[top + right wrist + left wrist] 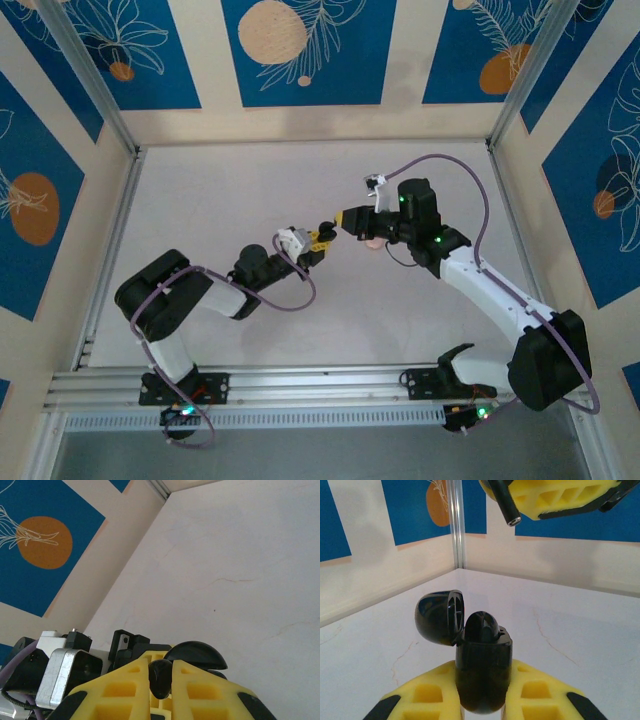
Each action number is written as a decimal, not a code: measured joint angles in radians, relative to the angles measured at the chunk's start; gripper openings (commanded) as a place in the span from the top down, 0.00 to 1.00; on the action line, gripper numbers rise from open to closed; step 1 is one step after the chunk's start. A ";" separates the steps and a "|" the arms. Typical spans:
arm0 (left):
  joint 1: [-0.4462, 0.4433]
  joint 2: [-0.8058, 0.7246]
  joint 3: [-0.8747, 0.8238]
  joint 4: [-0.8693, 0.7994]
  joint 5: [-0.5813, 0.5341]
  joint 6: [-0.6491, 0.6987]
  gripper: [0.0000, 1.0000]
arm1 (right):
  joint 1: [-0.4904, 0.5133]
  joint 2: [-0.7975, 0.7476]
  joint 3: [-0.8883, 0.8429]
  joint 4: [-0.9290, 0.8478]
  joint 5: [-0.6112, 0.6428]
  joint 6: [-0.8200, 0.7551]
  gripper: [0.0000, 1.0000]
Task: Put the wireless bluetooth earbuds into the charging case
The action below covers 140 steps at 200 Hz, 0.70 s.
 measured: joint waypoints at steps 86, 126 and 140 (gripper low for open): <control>0.000 -0.024 0.000 0.000 0.000 -0.017 0.90 | 0.000 0.015 -0.055 0.076 -0.003 0.037 0.87; 0.000 -0.041 0.000 0.000 0.000 -0.018 0.90 | 0.000 0.031 -0.068 0.107 -0.008 0.053 0.87; 0.000 -0.045 0.000 0.000 0.000 -0.019 0.90 | 0.000 0.035 -0.071 0.118 -0.014 0.058 0.87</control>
